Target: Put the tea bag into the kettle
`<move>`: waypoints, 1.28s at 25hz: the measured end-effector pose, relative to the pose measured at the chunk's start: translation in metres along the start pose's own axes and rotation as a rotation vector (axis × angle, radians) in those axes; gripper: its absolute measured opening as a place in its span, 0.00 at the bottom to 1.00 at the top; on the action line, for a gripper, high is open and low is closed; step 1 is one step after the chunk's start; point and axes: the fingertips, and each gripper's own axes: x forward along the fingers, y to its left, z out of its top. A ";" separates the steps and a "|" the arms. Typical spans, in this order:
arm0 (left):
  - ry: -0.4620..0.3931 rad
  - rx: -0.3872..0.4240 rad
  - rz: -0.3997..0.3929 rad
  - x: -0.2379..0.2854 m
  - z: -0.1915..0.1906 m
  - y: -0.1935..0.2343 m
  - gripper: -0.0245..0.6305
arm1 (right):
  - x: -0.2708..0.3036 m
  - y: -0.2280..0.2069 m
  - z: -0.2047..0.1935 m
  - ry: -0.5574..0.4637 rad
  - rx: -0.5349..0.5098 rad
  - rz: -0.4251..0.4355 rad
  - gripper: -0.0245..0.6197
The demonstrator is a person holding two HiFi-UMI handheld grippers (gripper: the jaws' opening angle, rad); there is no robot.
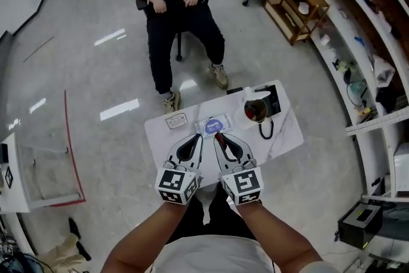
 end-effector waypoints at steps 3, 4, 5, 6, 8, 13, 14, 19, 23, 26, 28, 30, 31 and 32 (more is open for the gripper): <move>-0.008 0.029 -0.057 -0.012 0.032 -0.018 0.05 | -0.022 0.002 0.034 -0.027 0.004 -0.031 0.12; -0.014 0.040 -0.079 -0.015 0.042 -0.024 0.05 | -0.027 0.003 0.042 -0.037 0.018 -0.043 0.12; -0.024 0.048 -0.097 -0.017 0.050 -0.029 0.05 | -0.032 0.003 0.048 -0.045 0.040 -0.056 0.12; -0.034 0.053 -0.112 -0.019 0.057 -0.034 0.05 | -0.036 0.003 0.051 -0.051 0.067 -0.068 0.12; -0.044 0.054 -0.137 -0.022 0.065 -0.042 0.05 | -0.045 0.005 0.056 -0.063 0.102 -0.092 0.12; -0.031 0.072 -0.198 -0.024 0.068 -0.063 0.05 | -0.068 0.002 0.065 -0.097 0.113 -0.148 0.12; -0.029 0.075 -0.208 -0.022 0.068 -0.068 0.05 | -0.073 -0.003 0.066 -0.103 0.113 -0.160 0.12; -0.016 0.096 -0.269 -0.008 0.064 -0.103 0.05 | -0.098 -0.028 0.067 -0.131 0.132 -0.208 0.12; -0.015 0.108 -0.287 0.006 0.062 -0.128 0.05 | -0.114 -0.050 0.064 -0.146 0.134 -0.222 0.12; -0.003 0.128 -0.282 0.017 0.053 -0.147 0.05 | -0.128 -0.068 0.060 -0.143 0.120 -0.219 0.12; -0.001 0.135 -0.270 0.027 0.049 -0.159 0.05 | -0.135 -0.083 0.058 -0.144 0.110 -0.208 0.12; -0.002 0.129 -0.252 0.039 0.048 -0.173 0.05 | -0.143 -0.099 0.058 -0.143 0.105 -0.188 0.12; -0.004 0.126 -0.241 0.044 0.049 -0.181 0.05 | -0.149 -0.108 0.058 -0.143 0.100 -0.175 0.12; -0.008 0.122 -0.231 0.050 0.049 -0.191 0.05 | -0.154 -0.117 0.059 -0.142 0.093 -0.161 0.12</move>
